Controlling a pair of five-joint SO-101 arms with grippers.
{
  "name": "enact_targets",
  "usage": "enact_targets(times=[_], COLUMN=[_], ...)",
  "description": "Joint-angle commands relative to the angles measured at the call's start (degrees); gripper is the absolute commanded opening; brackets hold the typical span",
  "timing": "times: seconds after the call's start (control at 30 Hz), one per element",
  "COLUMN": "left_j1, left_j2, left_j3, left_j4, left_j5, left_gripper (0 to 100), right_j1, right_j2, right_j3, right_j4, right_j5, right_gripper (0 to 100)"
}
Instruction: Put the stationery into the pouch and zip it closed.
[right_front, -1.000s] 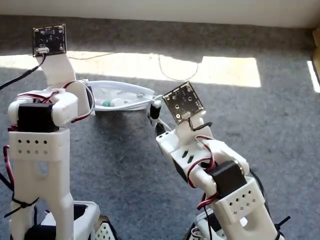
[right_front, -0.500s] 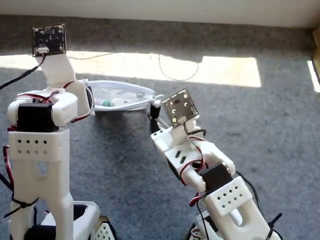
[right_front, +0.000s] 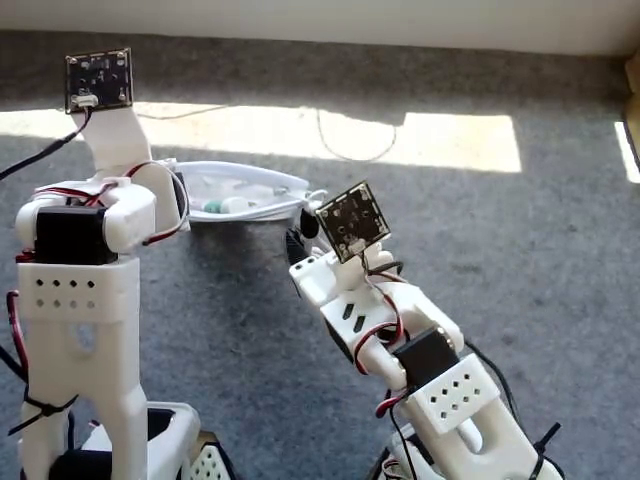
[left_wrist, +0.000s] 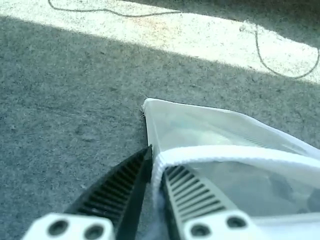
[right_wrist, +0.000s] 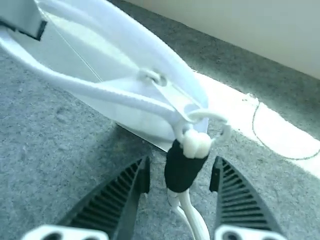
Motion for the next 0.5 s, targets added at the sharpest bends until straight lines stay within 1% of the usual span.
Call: enact_targets(times=[0.0,0.13,0.33,0.47], left_j1=[-0.5,-0.5,-0.5,-0.5], left_j2=[-0.7,-0.7,-0.7,-0.7], left_j3=[-1.2,-1.2,-1.2,-1.2], left_j4=[-0.4,-0.4,-0.4,-0.4], left_j5=[-0.5,-0.5,-0.5,-0.5], left_gripper=[1,1,1,1], right_j1=[-0.7,-0.7,-0.7,-0.8], right_j2=[-1.9,-3.3,-11.0,-11.2], right_j3=[-0.7,-0.7,1.7,3.0], right_j4=[-1.7,-1.7,-1.6,-1.7], right_j5=[-0.2,-0.1,0.1,0.1], right_gripper=[19.2,19.2,19.0,19.0])
